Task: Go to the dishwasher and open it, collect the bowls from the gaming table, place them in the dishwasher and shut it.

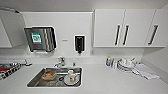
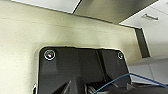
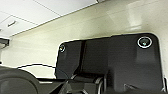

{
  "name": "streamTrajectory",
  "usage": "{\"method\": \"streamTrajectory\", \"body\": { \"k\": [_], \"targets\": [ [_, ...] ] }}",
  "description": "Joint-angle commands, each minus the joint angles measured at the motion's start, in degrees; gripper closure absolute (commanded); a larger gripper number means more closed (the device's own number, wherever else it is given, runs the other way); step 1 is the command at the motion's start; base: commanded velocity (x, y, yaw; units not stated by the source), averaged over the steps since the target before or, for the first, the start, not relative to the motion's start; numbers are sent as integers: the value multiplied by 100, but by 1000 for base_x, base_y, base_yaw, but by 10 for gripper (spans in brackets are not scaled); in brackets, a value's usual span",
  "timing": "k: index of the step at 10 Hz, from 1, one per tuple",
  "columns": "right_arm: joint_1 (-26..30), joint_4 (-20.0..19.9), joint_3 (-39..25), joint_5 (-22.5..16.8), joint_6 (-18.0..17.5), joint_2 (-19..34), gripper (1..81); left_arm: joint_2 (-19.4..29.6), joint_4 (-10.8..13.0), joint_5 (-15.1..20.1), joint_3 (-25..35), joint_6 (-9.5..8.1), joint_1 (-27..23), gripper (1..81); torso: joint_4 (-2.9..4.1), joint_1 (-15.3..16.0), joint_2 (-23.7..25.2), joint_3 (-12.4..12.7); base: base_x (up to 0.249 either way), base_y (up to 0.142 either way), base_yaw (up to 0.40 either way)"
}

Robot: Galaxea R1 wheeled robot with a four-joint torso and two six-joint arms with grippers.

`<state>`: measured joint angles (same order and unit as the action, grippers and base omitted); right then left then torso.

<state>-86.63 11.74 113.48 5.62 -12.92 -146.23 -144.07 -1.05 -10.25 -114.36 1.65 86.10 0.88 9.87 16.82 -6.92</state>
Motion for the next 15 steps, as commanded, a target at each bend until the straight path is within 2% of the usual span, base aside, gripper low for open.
{"method": "streamTrajectory", "body": {
  "k": [1, 3, 6, 7, 10, 11, 12, 14, 15],
  "targets": [
    [431, -67, -363, -166, -394, 618, 10, 685, 35, -100, 686, 38, -133, 10, 0, 351, 544, -354, 0, 0, 0],
    [501, -75, -354, -175, -439, 636, 10, 1124, 35, -100, 1256, 37, -124, 10, 0, 608, 936, -159, 0, 0, 0],
    [589, -93, -407, -175, -448, 645, 10, 1801, 35, -486, 2170, 11, -159, 10, 0, 983, 1534, -217, 0, 0, 0],
    [615, -102, -416, -175, -448, 645, 10, 1967, 35, -505, 2495, 20, -272, 10, 0, 1104, 1723, -217, 0, 0, 0],
    [660, -102, -398, -193, -448, 653, 10, 3109, 43, -513, 3944, 64, -572, 10, 0, 1480, 2324, -217, 0, 0, 0],
    [694, -102, -389, -202, -527, 689, 10, 3435, 113, -513, 4393, 91, -572, 10, 0, 1604, 2523, -217, 0, 0, 0],
    [738, -102, -416, -202, -553, 741, 10, 3612, 288, -513, 4640, 90, -555, 10, 0, 1737, 2732, -217, 0, 0, 0],
    [809, -181, -609, -219, -554, 899, 10, 3770, 631, -513, 5000, 90, -485, 10, 0, 1987, 3130, -217, 0, 0, 0],
    [852, -207, -714, -219, -554, 996, 10, 3902, 859, -513, 5246, 90, -414, 10, 0, 2100, 3309, -480, 0, 0, 0]
  ]
}}
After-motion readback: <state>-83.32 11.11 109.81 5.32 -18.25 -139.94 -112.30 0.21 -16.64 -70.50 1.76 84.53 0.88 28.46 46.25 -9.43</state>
